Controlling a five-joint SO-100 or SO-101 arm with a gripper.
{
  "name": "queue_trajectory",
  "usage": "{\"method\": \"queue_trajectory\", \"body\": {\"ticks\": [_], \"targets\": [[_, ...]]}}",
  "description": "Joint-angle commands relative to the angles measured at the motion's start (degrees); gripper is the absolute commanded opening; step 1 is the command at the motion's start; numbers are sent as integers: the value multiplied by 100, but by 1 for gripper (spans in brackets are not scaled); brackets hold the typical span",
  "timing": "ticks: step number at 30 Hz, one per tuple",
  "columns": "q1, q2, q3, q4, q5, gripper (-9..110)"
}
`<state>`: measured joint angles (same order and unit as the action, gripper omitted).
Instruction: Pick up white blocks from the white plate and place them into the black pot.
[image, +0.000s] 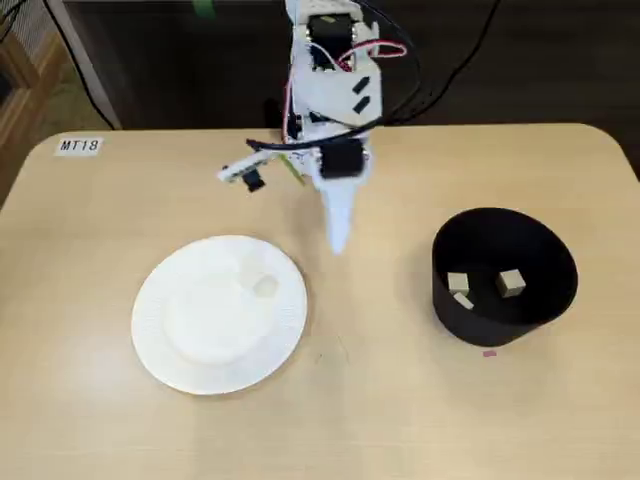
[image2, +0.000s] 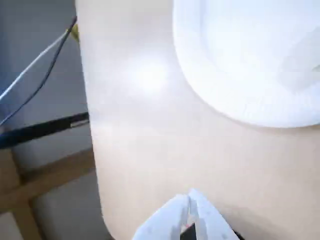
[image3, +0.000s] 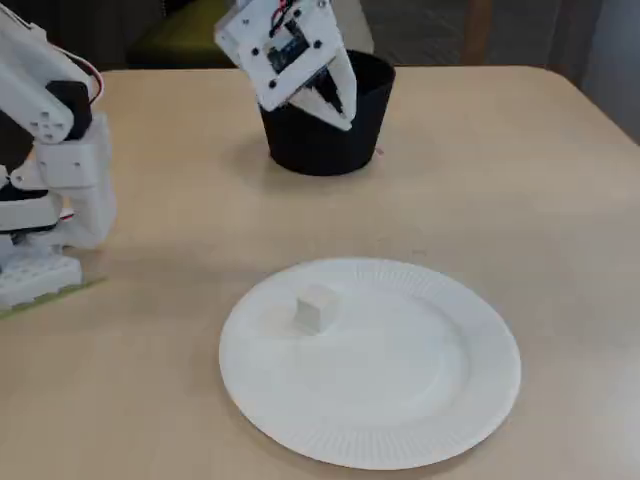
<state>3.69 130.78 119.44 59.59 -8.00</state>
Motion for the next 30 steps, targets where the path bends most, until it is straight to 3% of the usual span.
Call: {"method": "queue_trajectory", "body": {"ticks": [1, 10, 17, 22, 30], "targets": [[360, -53, -114, 360, 229, -2], [923, -70, -53, 1160, 1222, -2], [1002, -475, -35, 1424, 1345, -2], [1099, -633, 26, 1424, 1301, -2], [1608, -870, 62, 1204, 2145, -2]]}}
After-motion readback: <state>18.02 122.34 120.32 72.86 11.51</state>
